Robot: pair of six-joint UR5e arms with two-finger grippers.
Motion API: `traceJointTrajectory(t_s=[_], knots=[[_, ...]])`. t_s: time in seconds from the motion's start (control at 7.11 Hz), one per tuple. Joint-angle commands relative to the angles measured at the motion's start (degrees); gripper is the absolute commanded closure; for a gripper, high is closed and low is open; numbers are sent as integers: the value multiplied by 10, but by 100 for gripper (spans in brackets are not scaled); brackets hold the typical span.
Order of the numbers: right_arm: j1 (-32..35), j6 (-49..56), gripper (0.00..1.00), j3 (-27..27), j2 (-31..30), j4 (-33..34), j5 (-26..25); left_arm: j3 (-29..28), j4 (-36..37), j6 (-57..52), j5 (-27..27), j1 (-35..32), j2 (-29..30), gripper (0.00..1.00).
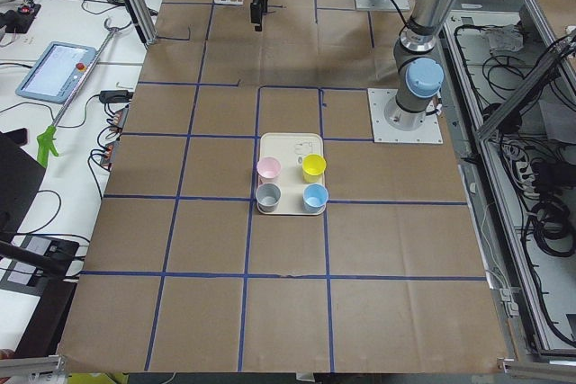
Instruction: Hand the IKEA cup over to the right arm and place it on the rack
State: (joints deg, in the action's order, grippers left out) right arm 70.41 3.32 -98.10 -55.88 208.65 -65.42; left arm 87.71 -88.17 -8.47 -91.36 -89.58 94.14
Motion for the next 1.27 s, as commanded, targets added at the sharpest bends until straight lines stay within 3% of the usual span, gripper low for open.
traceJointTrajectory(t_s=[0.0,0.84,0.99,1.13], knots=[[-6,1,87,-9,24,27,7,33,10,2,1,-1,-34,1],[-26,2,85,-27,61,50,23,21,26,21,11,-1,-30,1],[-26,3,67,-34,60,56,23,21,27,21,11,-1,-31,1],[-26,2,16,-36,60,55,21,23,27,21,11,-1,-32,1]])
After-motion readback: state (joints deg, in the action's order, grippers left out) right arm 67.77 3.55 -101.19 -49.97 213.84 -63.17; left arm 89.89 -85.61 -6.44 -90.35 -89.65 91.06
